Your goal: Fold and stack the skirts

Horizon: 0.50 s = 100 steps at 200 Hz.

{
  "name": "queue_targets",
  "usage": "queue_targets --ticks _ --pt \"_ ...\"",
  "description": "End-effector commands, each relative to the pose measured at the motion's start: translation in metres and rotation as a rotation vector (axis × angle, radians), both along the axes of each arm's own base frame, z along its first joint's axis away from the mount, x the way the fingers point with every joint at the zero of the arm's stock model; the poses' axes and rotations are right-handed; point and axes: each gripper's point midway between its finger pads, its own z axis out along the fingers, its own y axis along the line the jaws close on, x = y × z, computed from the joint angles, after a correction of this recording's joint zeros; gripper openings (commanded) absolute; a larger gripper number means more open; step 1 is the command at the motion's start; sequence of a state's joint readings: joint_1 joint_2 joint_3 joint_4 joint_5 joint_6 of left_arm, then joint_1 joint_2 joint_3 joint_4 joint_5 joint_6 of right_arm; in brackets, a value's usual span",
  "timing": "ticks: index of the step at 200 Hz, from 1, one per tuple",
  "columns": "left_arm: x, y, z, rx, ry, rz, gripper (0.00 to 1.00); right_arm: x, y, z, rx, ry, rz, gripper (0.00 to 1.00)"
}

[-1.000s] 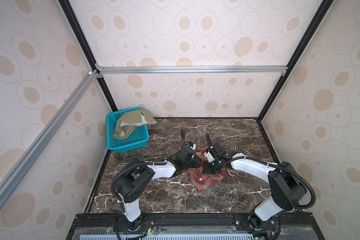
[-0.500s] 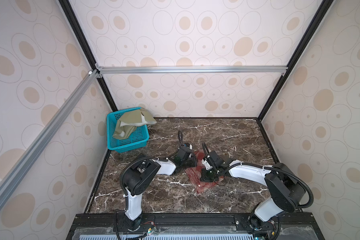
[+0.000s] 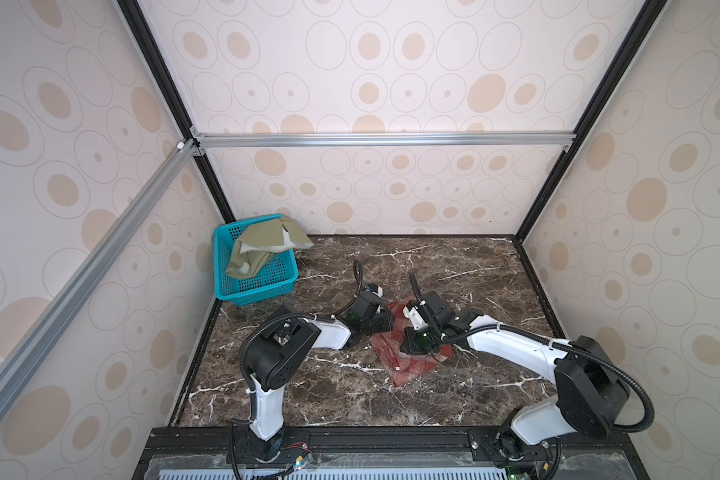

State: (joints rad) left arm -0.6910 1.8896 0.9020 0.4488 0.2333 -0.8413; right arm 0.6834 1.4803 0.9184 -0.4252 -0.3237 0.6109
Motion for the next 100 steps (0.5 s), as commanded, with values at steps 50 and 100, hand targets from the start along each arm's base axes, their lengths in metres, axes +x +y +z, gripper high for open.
queue_targets --ticks 50,100 --pt "0.012 0.001 -0.004 -0.012 0.004 0.03 0.1 -0.027 0.005 -0.051 0.031 0.158 0.027 0.04" --pt "0.02 0.008 -0.025 0.007 0.035 0.059 0.09 -0.035 0.002 -0.08 -0.008 0.234 0.014 0.0"
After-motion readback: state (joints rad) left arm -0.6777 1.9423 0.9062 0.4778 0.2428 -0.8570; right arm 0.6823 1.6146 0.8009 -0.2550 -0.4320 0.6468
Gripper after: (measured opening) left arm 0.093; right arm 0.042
